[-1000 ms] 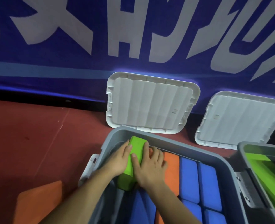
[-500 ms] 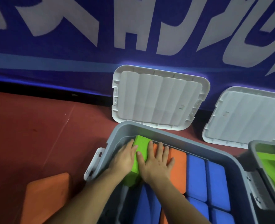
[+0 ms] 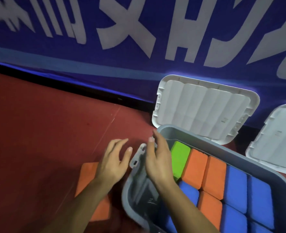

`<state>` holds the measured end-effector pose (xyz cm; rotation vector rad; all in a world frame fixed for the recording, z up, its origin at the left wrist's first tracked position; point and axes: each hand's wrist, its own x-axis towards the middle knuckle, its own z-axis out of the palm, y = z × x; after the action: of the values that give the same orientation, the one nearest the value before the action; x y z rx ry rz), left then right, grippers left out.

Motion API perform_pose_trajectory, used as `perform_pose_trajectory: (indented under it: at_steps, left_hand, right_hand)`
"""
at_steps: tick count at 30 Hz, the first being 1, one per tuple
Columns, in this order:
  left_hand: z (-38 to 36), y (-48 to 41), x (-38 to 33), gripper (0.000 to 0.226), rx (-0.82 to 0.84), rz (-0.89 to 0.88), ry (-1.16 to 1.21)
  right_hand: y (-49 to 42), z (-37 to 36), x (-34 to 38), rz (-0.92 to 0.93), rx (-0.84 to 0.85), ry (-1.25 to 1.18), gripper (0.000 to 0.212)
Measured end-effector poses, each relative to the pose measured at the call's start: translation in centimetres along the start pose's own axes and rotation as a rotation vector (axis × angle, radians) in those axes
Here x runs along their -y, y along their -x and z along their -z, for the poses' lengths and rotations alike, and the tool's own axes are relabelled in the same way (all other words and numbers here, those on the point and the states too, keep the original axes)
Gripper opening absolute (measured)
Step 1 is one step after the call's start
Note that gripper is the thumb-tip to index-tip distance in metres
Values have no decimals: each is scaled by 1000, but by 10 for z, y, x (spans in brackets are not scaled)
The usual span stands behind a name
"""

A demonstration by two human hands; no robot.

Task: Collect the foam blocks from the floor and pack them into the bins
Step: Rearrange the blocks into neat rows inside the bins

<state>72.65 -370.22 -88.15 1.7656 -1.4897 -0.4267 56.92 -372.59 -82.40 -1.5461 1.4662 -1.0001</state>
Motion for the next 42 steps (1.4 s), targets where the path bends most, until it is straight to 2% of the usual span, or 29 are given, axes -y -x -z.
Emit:
perform_pose_trajectory:
  at_steps: [3, 5, 8, 11, 14, 16, 19, 23, 27, 29, 31, 34, 37, 40, 42]
  left_hand:
    - [26, 22, 37, 64, -46, 109, -75]
    - [40, 34, 59, 69, -15, 234, -111]
    - [54, 52, 90, 58, 134, 433, -217]
    - [56, 68, 117, 61, 300, 667, -297]
    - [48, 82, 135, 66, 364, 777, -309]
    - [41, 95, 149, 69, 421, 812, -337]
    - [32, 117, 170, 72, 483, 826, -378]
    - [22, 122, 182, 79, 484, 857, -267]
    - [20, 110, 179, 97, 391, 881, -97]
    - [26, 104, 174, 98, 361, 910, -85]
    - [38, 94, 165, 95, 347, 912, -102]
    - [58, 71, 151, 93, 325, 846, -150]
    - [80, 47, 132, 97, 203, 763, -127]
    - [98, 22, 100, 100, 18, 669, -50]
    - [104, 8, 67, 101, -71, 590, 30]
  right_hand:
    - [17, -49, 18, -30, 114, -71, 42]
    - [29, -80, 20, -96, 211, -52, 43]
    - [45, -127, 1, -250, 341, -29, 50]
    - [57, -164, -28, -434, 413, 35, 57]
    - [69, -189, -64, -526, 466, 136, 63]
    - [77, -199, -90, -583, 469, 155, 75]
    - [86, -205, -120, -636, 460, 153, 80]
    - [87, -206, -130, -736, 528, 61, 85]
    - [81, -207, -123, -811, 527, -49, 95]
    - [78, -203, -119, -837, 522, -15, 92]
    - [76, -200, -114, -794, 508, 15, 83]
    - [72, -198, -88, -669, 397, -100, 68]
    - [65, -193, -47, -568, 343, -216, 50]
    - [55, -171, -5, -462, 308, -325, 60]
    - [46, -144, 19, -360, 250, -364, 55]
